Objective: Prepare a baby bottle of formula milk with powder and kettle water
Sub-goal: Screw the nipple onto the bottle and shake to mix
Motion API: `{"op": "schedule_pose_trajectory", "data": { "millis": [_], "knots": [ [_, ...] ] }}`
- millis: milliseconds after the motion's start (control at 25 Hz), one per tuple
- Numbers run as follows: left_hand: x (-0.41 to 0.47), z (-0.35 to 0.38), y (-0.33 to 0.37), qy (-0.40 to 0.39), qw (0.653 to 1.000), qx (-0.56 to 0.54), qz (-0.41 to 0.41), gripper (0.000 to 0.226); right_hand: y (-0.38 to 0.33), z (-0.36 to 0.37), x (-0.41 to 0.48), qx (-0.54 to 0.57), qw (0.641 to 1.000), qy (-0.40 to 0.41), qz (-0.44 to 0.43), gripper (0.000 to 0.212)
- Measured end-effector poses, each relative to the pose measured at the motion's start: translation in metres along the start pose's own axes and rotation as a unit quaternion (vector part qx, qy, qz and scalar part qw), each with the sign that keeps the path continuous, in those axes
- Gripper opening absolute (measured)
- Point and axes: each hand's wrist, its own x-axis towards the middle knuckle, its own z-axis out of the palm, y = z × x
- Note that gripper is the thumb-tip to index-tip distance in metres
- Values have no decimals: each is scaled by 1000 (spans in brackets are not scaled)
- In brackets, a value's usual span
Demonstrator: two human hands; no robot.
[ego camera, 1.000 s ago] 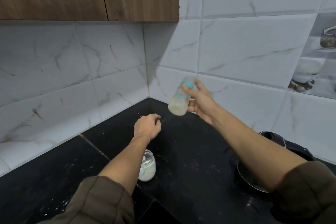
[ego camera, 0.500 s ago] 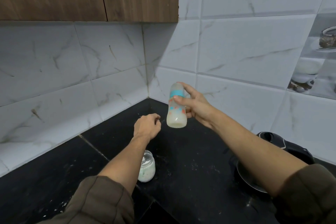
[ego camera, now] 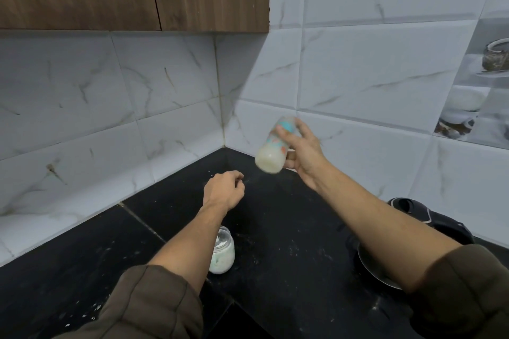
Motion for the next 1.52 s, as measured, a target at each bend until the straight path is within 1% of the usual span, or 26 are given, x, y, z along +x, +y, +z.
{"op": "schedule_pose_trajectory", "data": {
  "millis": [40,80,120,200,280,320,360,440,480,520,600,680,720,760,800,880,920,960,1080,1120,1160,1280,1320,1360,1480,1520],
  "knots": [
    [-1,-1,-1,2,1000,2,-1,34,-1,0,4,45,998,48,3,71],
    [-1,-1,-1,3,1000,3,-3,34,-1,-1,9,71,995,68,11,72],
    [-1,-2,-3,2,1000,4,-5,34,-1,-1,9,66,996,59,24,72],
    [0,-1,-4,-5,1000,4,-5,34,-5,0,-1,-37,998,-33,50,63],
    [0,-1,-1,-12,1000,4,-3,34,-3,0,-11,-137,981,-130,52,56],
    [0,-2,0,-12,1000,3,-2,34,1,-1,-10,-135,981,-133,46,59],
    [1,-2,0,-8,1000,2,0,34,1,0,-10,-101,988,-108,38,63],
    [-1,-3,-1,4,1000,4,2,34,1,3,1,8,999,3,36,70],
    [-2,-3,-1,6,1000,4,1,34,2,3,8,51,997,37,39,69],
    [-2,-4,-3,4,1000,4,-2,34,1,4,10,61,996,38,44,67],
    [-1,-3,-5,-4,1000,2,-6,33,-2,6,2,-20,997,-37,63,63],
    [-2,-3,-4,-10,1000,5,-5,31,0,9,-10,-133,978,-146,64,57],
    [-1,-3,-4,-8,1000,4,-3,31,4,8,-9,-142,976,-158,56,58],
    [-2,-4,-3,-5,1000,4,-2,31,4,8,-9,-114,983,-134,44,61],
    [-2,-4,-3,-1,1000,3,-2,32,4,9,-4,-59,995,-74,35,64],
    [-3,-6,-5,8,1000,1,-6,34,2,8,7,57,997,36,35,66],
    [-3,-7,-6,10,1000,1,-7,34,2,7,10,75,995,46,42,64],
    [-2,-7,-7,10,1000,0,-8,34,2,6,9,50,997,26,51,61],
    [-2,-5,-6,-1,1000,8,-3,32,6,9,-9,-100,986,-111,68,54],
    [-1,-4,-4,-2,1000,7,-1,31,10,7,-7,-107,985,-119,61,57],
    [-1,-4,-3,-1,1000,5,1,31,10,7,-6,-80,991,-98,49,61],
    [-3,-5,-3,7,1000,0,1,34,4,6,8,50,997,45,34,69],
    [-2,-5,-5,8,1000,2,-2,34,3,5,11,54,997,51,37,69],
    [-2,-5,-6,6,1000,3,-4,34,2,5,9,30,998,29,45,68],
    [0,-4,-6,-7,1000,8,-4,30,2,10,-13,-127,980,-131,77,56],
    [0,-4,-4,-9,1000,7,-1,29,6,10,-12,-137,977,-145,72,56]
  ]
}}
